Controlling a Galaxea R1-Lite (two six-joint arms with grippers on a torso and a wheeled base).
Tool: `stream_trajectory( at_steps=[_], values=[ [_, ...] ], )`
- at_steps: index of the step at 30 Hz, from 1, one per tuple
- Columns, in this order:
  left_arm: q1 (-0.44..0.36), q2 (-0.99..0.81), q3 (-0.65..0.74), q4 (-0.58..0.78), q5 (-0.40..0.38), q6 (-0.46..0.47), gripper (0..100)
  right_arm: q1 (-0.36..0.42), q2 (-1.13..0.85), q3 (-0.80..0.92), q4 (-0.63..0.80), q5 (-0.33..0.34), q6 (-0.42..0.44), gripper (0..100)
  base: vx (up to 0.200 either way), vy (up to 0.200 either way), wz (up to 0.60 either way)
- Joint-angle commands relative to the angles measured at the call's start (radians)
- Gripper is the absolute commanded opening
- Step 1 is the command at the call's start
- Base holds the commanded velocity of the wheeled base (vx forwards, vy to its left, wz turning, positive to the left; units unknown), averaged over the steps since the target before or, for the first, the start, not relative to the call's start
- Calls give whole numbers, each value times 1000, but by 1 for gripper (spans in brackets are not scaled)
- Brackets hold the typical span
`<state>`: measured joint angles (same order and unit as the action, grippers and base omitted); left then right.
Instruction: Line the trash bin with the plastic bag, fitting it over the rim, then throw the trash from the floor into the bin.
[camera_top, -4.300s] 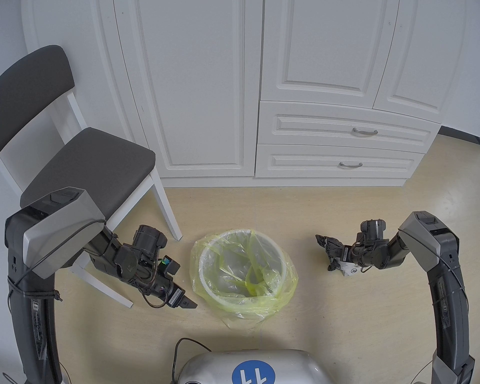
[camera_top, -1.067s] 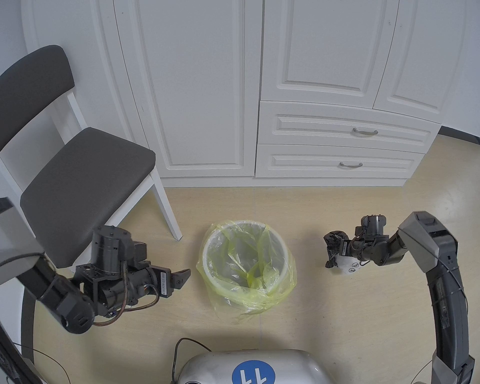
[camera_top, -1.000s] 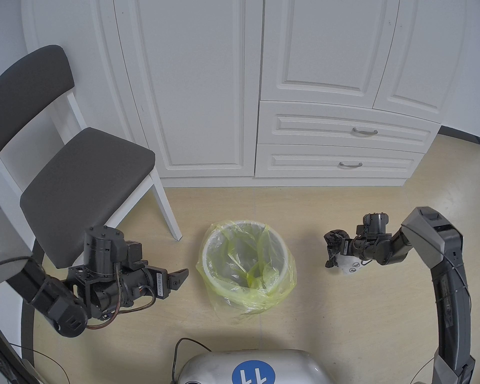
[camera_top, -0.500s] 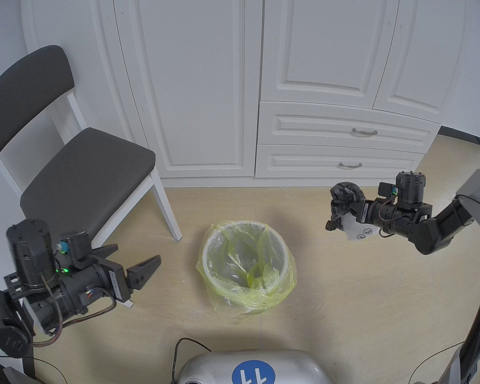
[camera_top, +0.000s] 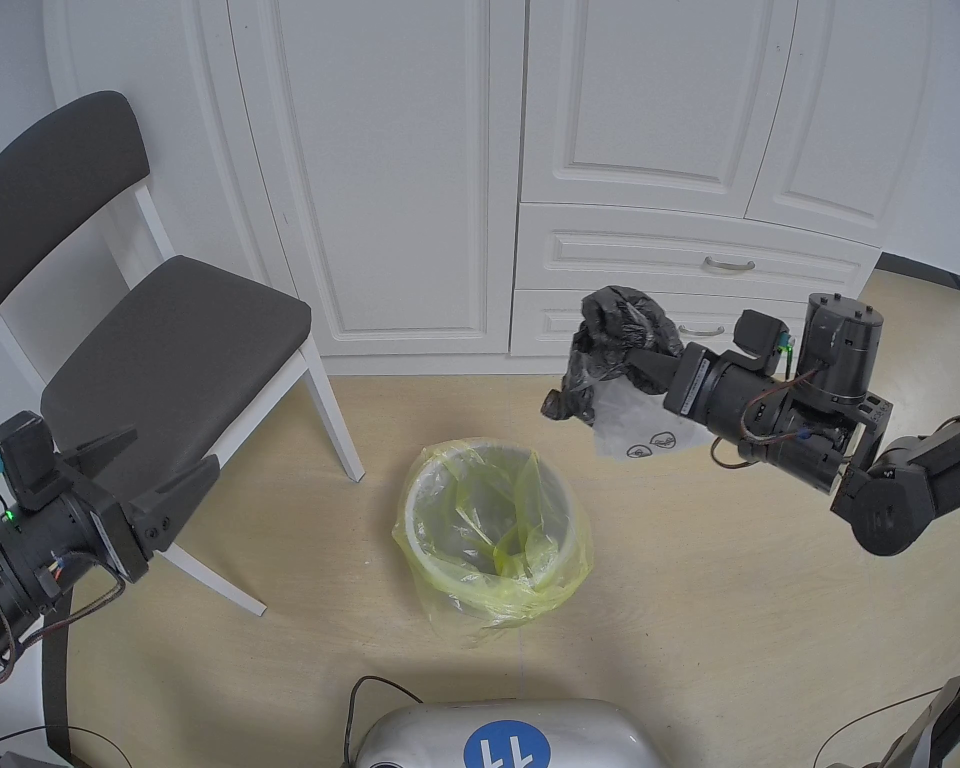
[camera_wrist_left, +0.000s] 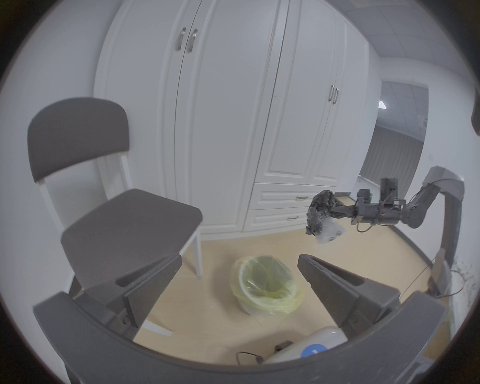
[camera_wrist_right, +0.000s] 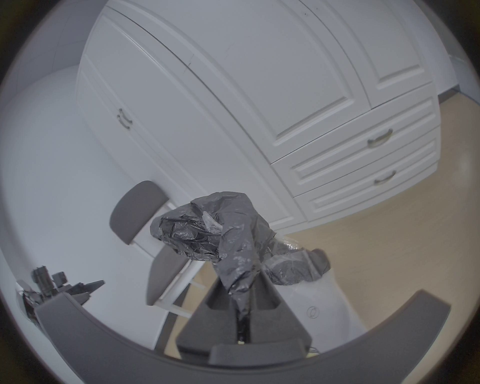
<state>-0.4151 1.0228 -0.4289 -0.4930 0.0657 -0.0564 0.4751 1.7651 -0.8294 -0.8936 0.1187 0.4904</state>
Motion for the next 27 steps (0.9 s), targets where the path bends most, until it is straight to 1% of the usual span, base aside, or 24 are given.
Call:
stream_trajectory(
  at_steps=[1, 4, 6, 7, 8, 9, 11, 17, 27],
  values=[
    [62, -43, -5, -4, 12, 72, 100, 128, 129, -28, -53, -11, 92, 0, 0, 0, 0],
    [64, -43, -19, -4, 12, 75, 100, 161, 283, -70, -165, -42, 162, 0, 0, 0, 0],
    [65, -43, -17, -4, 12, 82, 100, 171, 413, -116, -274, -82, 201, 0, 0, 0, 0],
    [65, -43, -17, -4, 12, 82, 100, 171, 422, -120, -281, -85, 203, 0, 0, 0, 0],
    [70, -50, -19, -4, 12, 90, 100, 175, 516, -148, -363, -114, 218, 0, 0, 0, 0],
    [76, -53, -19, -4, 12, 95, 100, 177, 557, -159, -395, -120, 217, 0, 0, 0, 0],
    [84, -59, -17, -2, 5, 102, 100, 175, 616, -186, -415, -120, 217, 0, 0, 0, 0],
    [84, -56, -13, 11, -38, 102, 100, 186, 743, -320, -412, -125, 221, 0, 0, 0, 0],
    [85, -39, -8, 7, -40, 102, 100, 198, 838, -399, -412, -125, 221, 0, 0, 0, 0]
  ],
)
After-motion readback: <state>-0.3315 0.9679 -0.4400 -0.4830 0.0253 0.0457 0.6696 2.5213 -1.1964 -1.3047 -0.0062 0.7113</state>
